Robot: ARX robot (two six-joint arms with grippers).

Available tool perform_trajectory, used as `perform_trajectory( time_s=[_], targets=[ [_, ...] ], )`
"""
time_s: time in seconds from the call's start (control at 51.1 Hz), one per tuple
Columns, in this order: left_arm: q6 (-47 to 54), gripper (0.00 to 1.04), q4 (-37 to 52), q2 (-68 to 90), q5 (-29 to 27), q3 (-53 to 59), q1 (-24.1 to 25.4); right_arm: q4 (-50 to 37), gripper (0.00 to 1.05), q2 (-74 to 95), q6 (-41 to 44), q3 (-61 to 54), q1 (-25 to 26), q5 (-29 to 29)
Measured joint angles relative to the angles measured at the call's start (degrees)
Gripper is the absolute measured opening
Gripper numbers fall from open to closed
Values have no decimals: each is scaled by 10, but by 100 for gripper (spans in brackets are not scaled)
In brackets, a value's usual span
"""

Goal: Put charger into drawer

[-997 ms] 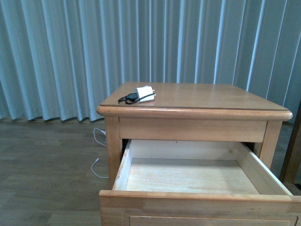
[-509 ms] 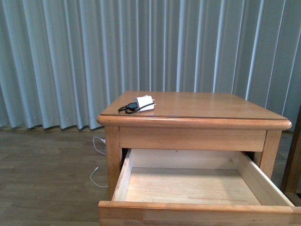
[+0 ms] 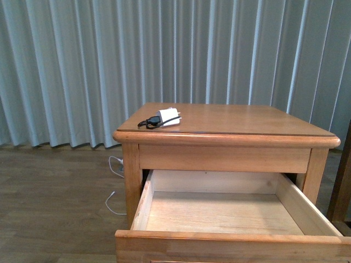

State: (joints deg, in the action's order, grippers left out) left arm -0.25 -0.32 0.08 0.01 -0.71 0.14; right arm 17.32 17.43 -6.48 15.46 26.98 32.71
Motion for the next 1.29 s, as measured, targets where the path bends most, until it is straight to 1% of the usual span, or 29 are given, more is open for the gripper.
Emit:
perform_trajectory(
  time_s=[0.332,0.352,0.372,0.411,0.469,0.489,0.548,0.665,0.743,1.291],
  targets=[
    [0,99,0,0,0,0,0,-4,96,-2,0,-2,0,-3],
    [0,99,0,0,0,0,0,-36,92,-17,7,-15,-9,-23],
    [0,99,0,0,0,0,0,-80,89,-29,18,-34,-17,-55],
    [0,99,0,0,0,0,0,-137,82,-56,31,-63,-37,-95],
    [0,99,0,0,0,0,0,-176,71,-87,43,-83,-65,-133],
    [0,99,0,0,0,0,0,-180,71,-91,50,-83,-72,-139],
    [0,99,0,0,0,0,0,-183,80,-95,53,-85,-83,-142],
    [0,99,0,0,0,0,0,-183,98,-96,57,-88,-86,-145],
    [0,99,0,0,0,0,0,-183,96,-96,58,-89,-86,-146],
    [0,99,0,0,-3,0,-1,-183,97,-96,60,-89,-86,-146]
  ],
)
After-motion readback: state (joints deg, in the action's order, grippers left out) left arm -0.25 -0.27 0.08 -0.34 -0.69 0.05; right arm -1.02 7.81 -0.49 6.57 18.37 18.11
